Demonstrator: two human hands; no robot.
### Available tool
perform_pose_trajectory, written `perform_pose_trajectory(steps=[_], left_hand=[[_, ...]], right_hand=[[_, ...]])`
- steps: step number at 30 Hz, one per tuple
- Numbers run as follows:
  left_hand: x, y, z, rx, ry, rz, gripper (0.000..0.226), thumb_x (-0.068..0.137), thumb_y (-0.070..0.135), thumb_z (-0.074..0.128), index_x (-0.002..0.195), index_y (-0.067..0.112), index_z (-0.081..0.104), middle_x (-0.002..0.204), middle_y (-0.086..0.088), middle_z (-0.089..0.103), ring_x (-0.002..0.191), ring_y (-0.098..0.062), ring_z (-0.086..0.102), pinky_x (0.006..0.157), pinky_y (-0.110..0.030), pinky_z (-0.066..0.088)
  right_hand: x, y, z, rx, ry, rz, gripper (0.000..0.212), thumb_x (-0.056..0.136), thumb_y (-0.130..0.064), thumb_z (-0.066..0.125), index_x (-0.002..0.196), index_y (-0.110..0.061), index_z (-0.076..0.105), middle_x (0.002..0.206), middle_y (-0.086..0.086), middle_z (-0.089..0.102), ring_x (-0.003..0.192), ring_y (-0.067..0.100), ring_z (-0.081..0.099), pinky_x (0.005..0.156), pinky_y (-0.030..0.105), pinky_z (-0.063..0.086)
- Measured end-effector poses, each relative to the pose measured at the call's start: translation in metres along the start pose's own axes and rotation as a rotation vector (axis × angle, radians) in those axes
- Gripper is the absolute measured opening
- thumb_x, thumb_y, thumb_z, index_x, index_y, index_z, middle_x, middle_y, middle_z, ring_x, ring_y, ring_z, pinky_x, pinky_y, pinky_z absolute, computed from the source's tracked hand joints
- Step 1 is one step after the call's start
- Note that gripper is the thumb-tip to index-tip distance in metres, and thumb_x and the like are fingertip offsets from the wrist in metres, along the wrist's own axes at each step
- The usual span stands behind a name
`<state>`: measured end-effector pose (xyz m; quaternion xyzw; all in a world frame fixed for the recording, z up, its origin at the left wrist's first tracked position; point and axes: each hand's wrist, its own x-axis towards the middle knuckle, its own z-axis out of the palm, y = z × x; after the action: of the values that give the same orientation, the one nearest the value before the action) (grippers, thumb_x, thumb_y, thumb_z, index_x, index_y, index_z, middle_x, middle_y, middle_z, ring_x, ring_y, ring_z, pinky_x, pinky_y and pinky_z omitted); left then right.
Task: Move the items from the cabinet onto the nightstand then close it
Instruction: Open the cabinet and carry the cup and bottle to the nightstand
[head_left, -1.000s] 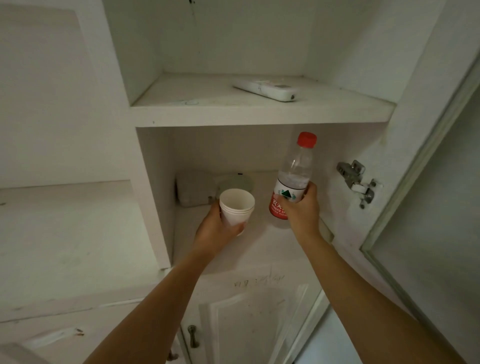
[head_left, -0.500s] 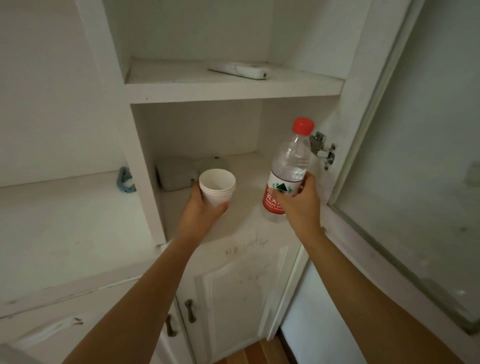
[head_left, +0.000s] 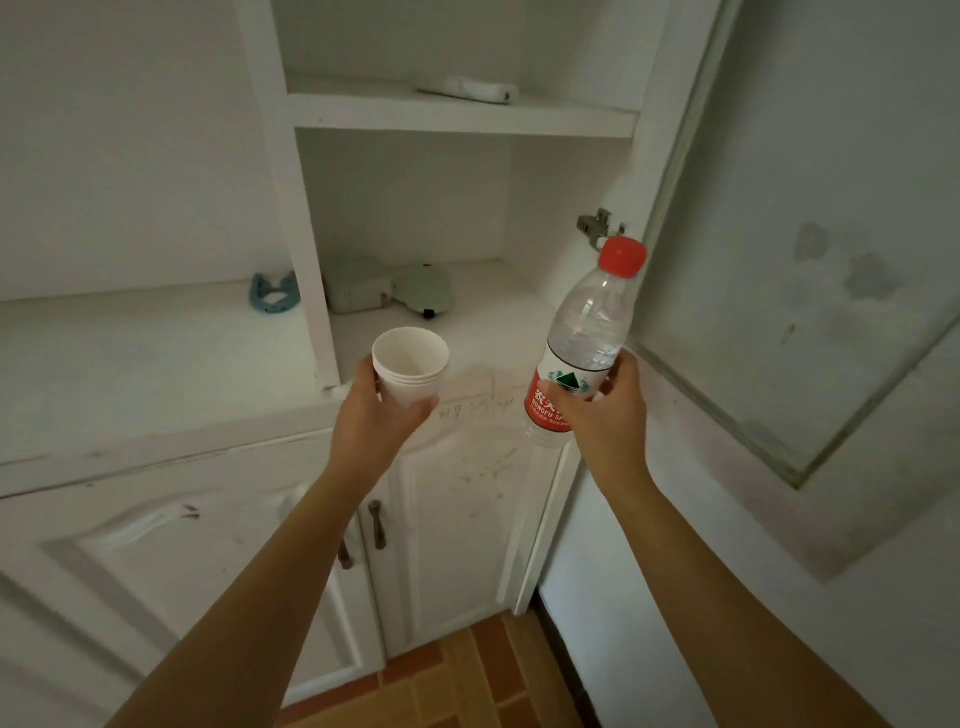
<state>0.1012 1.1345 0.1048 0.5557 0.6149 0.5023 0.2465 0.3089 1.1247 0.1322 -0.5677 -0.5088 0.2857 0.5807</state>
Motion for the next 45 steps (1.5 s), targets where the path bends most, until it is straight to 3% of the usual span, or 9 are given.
perform_pose_trajectory(steps=[5,9,12,14,24,30,34,40,45], left_hand=[[-0.081,0.006,-0.01,0.015,0.027,-0.064,0.072,0.075,0.026,0.074,0.134,0.019,0.035,0.125,-0.001,0.054,0.111,-0.019,0.053,0.09,-0.033,0.046],[-0.158,0.008,-0.025,0.034,0.043,-0.121,0.069,0.077,0.022,0.072,0.135,0.018,0.035,0.114,0.005,0.054,0.089,-0.002,0.054,0.067,-0.008,0.044],[-0.208,0.005,-0.042,0.077,0.091,-0.147,0.07,0.076,0.025,0.073,0.134,0.016,0.035,0.12,0.0,0.055,0.103,-0.013,0.054,0.085,-0.028,0.047],[-0.234,0.002,-0.056,0.095,0.14,-0.179,0.07,0.075,0.026,0.074,0.133,0.015,0.036,0.12,0.001,0.055,0.107,-0.016,0.052,0.089,-0.034,0.046],[-0.349,-0.015,-0.139,0.124,0.374,-0.318,0.067,0.073,0.023,0.075,0.13,0.017,0.04,0.109,0.006,0.055,0.103,-0.016,0.053,0.085,-0.034,0.046],[-0.43,-0.029,-0.193,0.12,0.54,-0.39,0.065,0.072,0.022,0.077,0.126,0.017,0.043,0.106,0.005,0.056,0.1,-0.017,0.055,0.081,-0.033,0.048],[-0.488,-0.028,-0.226,0.14,0.678,-0.42,0.063,0.073,0.022,0.076,0.127,0.018,0.043,0.105,0.01,0.054,0.099,-0.011,0.053,0.073,-0.018,0.042],[-0.574,-0.023,-0.259,0.147,0.939,-0.508,0.067,0.074,0.021,0.076,0.13,0.021,0.04,0.111,0.011,0.052,0.104,-0.009,0.05,0.081,-0.019,0.044],[-0.637,-0.008,-0.253,0.209,1.158,-0.582,0.07,0.074,0.02,0.076,0.132,0.021,0.037,0.115,0.011,0.049,0.106,-0.006,0.048,0.082,-0.013,0.043]], right_hand=[[-0.059,0.005,-0.038,0.022,-0.105,-0.006,0.064,0.071,-0.012,0.077,0.125,-0.017,0.043,0.115,-0.007,0.051,0.107,0.011,0.051,0.085,0.023,0.045],[-0.112,0.014,-0.067,0.009,-0.209,0.003,0.065,0.07,-0.013,0.077,0.125,-0.018,0.042,0.115,-0.009,0.051,0.108,0.01,0.051,0.085,0.021,0.045],[-0.149,0.015,-0.076,-0.011,-0.29,0.009,0.066,0.07,-0.013,0.077,0.125,-0.018,0.042,0.113,-0.011,0.05,0.108,0.01,0.05,0.086,0.022,0.044],[-0.17,0.015,-0.077,-0.015,-0.336,0.011,0.067,0.069,-0.012,0.078,0.126,-0.017,0.042,0.113,-0.01,0.05,0.106,0.009,0.05,0.088,0.024,0.045],[-0.272,-0.004,-0.047,0.039,-0.561,-0.037,0.065,0.069,-0.015,0.079,0.123,-0.014,0.043,0.107,-0.011,0.052,0.098,0.004,0.052,0.086,0.022,0.045],[-0.341,-0.02,-0.018,0.074,-0.726,-0.047,0.067,0.068,-0.013,0.079,0.124,-0.015,0.042,0.111,-0.009,0.053,0.106,0.013,0.055,0.092,0.028,0.047],[-0.393,-0.03,0.004,0.093,-0.881,-0.063,0.071,0.067,-0.015,0.08,0.126,-0.016,0.04,0.114,-0.007,0.054,0.109,0.016,0.055,0.093,0.029,0.047],[-0.469,-0.046,0.03,0.141,-1.166,-0.125,0.068,0.067,-0.016,0.079,0.124,-0.016,0.041,0.114,-0.007,0.054,0.108,0.014,0.055,0.09,0.026,0.048],[-0.514,-0.056,0.038,0.202,-1.457,-0.198,0.065,0.068,-0.014,0.078,0.122,-0.016,0.042,0.108,-0.009,0.054,0.101,0.009,0.055,0.078,0.012,0.046]])
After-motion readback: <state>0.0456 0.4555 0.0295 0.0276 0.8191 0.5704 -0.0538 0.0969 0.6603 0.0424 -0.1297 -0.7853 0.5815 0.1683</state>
